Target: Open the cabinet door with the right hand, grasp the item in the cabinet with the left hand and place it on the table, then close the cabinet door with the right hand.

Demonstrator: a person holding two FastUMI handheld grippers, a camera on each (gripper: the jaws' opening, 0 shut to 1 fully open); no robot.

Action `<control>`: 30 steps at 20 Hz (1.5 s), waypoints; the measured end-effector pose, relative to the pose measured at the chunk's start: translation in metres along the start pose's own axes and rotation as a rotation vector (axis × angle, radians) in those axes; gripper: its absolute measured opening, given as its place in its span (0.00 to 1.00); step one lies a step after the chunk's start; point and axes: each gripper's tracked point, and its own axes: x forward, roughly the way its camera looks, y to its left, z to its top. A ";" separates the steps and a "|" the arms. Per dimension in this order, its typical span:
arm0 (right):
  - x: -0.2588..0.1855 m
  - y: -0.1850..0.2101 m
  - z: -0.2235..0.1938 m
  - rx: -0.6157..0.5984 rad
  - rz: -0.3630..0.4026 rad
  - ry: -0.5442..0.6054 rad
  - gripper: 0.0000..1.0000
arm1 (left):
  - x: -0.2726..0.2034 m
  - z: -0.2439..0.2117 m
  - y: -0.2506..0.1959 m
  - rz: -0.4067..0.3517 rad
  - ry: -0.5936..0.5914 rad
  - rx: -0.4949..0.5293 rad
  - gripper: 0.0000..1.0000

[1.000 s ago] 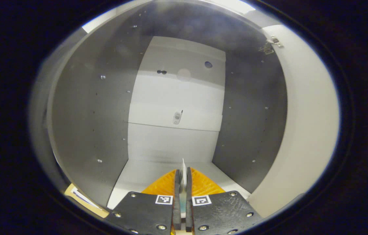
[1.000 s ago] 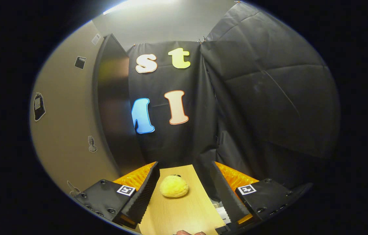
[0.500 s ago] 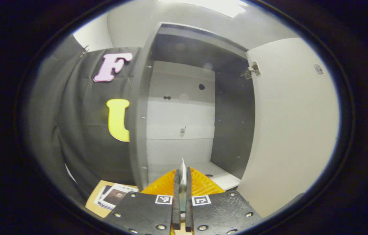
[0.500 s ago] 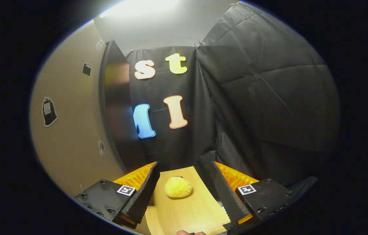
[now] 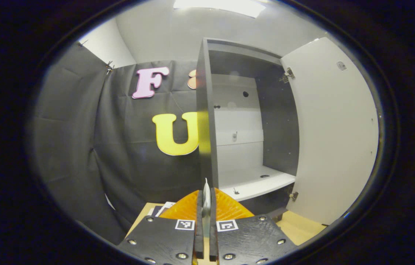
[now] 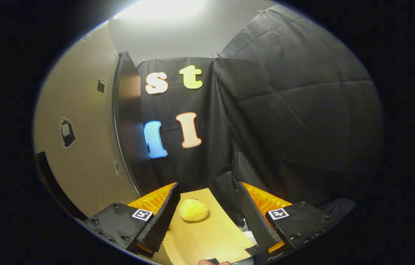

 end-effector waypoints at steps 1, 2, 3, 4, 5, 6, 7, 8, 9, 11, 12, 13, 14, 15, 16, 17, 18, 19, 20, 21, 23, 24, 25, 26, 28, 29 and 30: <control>-0.003 0.004 -0.007 0.020 0.006 0.004 0.98 | -0.009 -0.014 0.011 0.014 0.002 0.002 0.04; -0.008 0.007 -0.013 0.033 0.009 0.011 0.98 | -0.015 -0.028 0.016 0.017 0.010 -0.006 0.03; -0.012 0.010 -0.018 0.041 0.009 0.018 0.98 | -0.020 -0.043 0.020 0.016 0.018 -0.020 0.04; -0.015 0.009 -0.021 0.050 0.002 0.025 0.98 | -0.026 -0.056 0.022 0.013 0.025 -0.037 0.04; -0.021 0.010 -0.026 0.063 -0.004 0.031 0.98 | -0.032 -0.070 0.025 0.009 0.029 -0.050 0.04; -0.025 0.011 -0.032 0.075 -0.013 0.039 0.98 | -0.036 -0.083 0.028 0.014 0.033 -0.060 0.04; -0.028 0.010 -0.036 0.081 -0.022 0.048 0.98 | -0.041 -0.096 0.032 0.026 0.040 -0.064 0.04; -0.032 0.009 -0.039 0.081 -0.031 0.054 0.98 | -0.043 -0.110 0.037 0.053 0.053 -0.064 0.07; -0.036 0.008 -0.041 0.080 -0.039 0.057 0.98 | -0.048 -0.129 0.045 0.091 0.075 -0.071 0.07; -0.040 0.006 -0.046 0.073 -0.057 0.066 0.98 | -0.055 -0.161 0.053 0.152 0.105 -0.105 0.07; -0.043 0.005 -0.049 0.071 -0.068 0.071 0.98 | -0.057 -0.176 0.056 0.177 0.112 -0.124 0.07; -0.045 0.006 -0.050 0.071 -0.073 0.074 0.98 | -0.061 -0.192 0.058 0.197 0.116 -0.142 0.03; -0.049 0.008 -0.053 0.069 -0.076 0.077 0.98 | -0.063 -0.207 0.058 0.211 0.124 -0.156 0.03; -0.052 0.009 -0.056 0.064 -0.080 0.083 0.98 | -0.066 -0.227 0.059 0.227 0.150 -0.162 0.03; -0.055 0.011 -0.060 0.054 -0.085 0.090 0.98 | -0.070 -0.246 0.061 0.247 0.165 -0.168 0.07; -0.058 0.012 -0.064 0.043 -0.092 0.102 0.98 | -0.072 -0.263 0.060 0.257 0.185 -0.183 0.03; -0.061 0.013 -0.067 0.037 -0.098 0.114 0.98 | -0.073 -0.279 0.058 0.260 0.202 -0.200 0.04; -0.064 0.016 -0.069 0.031 -0.100 0.124 0.98 | -0.074 -0.296 0.056 0.263 0.218 -0.214 0.07; -0.066 0.018 -0.071 0.022 -0.104 0.134 0.98 | -0.076 -0.306 0.056 0.268 0.224 -0.218 0.07; -0.067 0.019 -0.074 0.014 -0.105 0.147 0.98 | -0.076 -0.318 0.056 0.264 0.234 -0.215 0.07; -0.069 0.021 -0.083 -0.029 -0.107 0.186 0.98 | -0.081 -0.343 0.052 0.250 0.270 -0.212 0.07; -0.071 0.019 -0.082 -0.057 -0.115 0.187 0.98 | -0.080 -0.349 0.051 0.247 0.275 -0.213 0.04; -0.073 0.021 -0.081 -0.078 -0.113 0.189 0.98 | -0.080 -0.356 0.050 0.244 0.279 -0.208 0.07; -0.075 0.026 -0.085 -0.092 -0.107 0.193 0.98 | -0.082 -0.360 0.051 0.246 0.276 -0.197 0.04; -0.077 0.026 -0.088 -0.115 -0.108 0.206 0.98 | -0.080 -0.361 0.052 0.252 0.260 -0.167 0.03; -0.077 0.024 -0.092 -0.121 -0.115 0.220 0.98 | -0.083 -0.363 0.053 0.259 0.247 -0.144 0.07; -0.079 0.024 -0.097 -0.121 -0.117 0.235 0.98 | -0.086 -0.364 0.052 0.262 0.239 -0.123 0.07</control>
